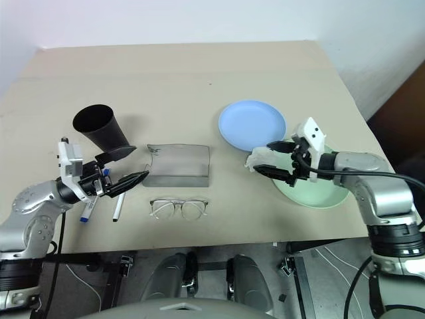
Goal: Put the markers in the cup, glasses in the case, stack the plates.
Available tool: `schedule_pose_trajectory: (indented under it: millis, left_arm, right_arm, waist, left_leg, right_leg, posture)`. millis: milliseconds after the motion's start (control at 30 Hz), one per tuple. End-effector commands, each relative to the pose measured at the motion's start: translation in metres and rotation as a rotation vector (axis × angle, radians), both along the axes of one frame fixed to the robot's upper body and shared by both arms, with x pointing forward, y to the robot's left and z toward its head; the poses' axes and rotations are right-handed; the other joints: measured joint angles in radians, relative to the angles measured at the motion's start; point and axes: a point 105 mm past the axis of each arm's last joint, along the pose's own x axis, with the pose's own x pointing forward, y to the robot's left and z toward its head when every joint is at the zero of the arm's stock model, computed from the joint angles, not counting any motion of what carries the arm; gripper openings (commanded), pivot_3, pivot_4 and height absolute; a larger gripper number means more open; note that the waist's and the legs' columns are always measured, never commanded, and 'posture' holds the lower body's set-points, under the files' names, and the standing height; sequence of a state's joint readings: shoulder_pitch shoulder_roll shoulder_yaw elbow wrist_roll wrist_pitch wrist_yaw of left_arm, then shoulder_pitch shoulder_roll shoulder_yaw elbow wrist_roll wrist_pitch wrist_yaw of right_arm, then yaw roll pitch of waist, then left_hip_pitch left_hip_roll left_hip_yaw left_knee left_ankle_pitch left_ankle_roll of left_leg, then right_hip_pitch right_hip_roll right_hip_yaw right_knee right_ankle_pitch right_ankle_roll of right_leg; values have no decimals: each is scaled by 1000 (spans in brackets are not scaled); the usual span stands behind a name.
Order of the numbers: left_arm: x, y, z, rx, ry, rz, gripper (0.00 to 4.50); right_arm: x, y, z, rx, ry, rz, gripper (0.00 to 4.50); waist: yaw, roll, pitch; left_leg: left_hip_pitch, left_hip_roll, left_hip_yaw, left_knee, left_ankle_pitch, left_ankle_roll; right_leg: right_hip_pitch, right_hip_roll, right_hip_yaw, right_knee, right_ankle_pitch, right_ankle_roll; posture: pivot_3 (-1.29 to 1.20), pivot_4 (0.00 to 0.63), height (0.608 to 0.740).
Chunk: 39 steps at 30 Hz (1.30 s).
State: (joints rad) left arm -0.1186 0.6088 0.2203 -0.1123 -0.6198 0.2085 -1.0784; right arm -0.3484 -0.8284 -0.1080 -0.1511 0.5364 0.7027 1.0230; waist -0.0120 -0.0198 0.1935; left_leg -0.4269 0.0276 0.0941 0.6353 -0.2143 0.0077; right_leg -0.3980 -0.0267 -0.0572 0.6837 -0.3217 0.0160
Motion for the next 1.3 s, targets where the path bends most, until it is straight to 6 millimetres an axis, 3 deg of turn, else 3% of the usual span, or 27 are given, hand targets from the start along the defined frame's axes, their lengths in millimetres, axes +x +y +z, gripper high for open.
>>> schedule_pose_trajectory:
  millis: [33,300,433,700,800,1167,1300]
  left_arm:
    - [3,-5,4,4,-27,-20,4500]
    - [11,-15,4,40,-50,-47,4500]
    - [13,-18,7,47,-64,-50,4500]
    - [12,-19,10,42,-75,-45,4500]
    - [12,-15,11,40,-75,-37,4500]
    - [13,-16,10,36,-81,-36,4500]
    - [14,-17,10,35,-82,-44,4500]
  right_arm:
    - [-10,-6,9,-19,0,-4,4473]
    - [-31,-15,-10,-106,157,-44,4473]
    - [-39,-19,-31,-259,225,-58,4473]
    - [-38,-26,-46,-342,286,-73,4473]
    - [-36,-25,-42,-339,273,-60,3903]
    - [-32,-35,-35,-370,259,-81,129]
    - [-33,-41,-34,-388,266,-97,33]
  waist:
    - [0,0,0]
    - [-2,0,0]
    - [0,0,0]
    - [-1,0,0]
    - [0,0,0]
    - [-3,-1,0]
    - [-5,-1,-1]
  left_leg:
    - [0,0,0,0,0,0]
    - [0,0,0,0,0,0]
    - [0,0,0,0,0,0]
    - [0,0,0,-1,0,0]
    - [0,0,0,-1,0,0]
    - [0,0,0,-1,0,0]
    - [1,0,0,0,0,0]
  right_leg:
    - [0,0,0,0,0,0]
    - [0,0,0,0,0,0]
    - [0,0,0,0,0,1]
    - [0,0,0,-1,0,1]
    - [0,0,0,-1,0,1]
    - [0,0,0,-2,0,1]
    - [1,0,0,-1,0,1]
  posture:
    - [0,150,715]
    - [0,150,715]
    - [0,150,715]
    - [0,150,715]
    - [0,150,715]
    - [0,150,715]
    - [0,150,715]
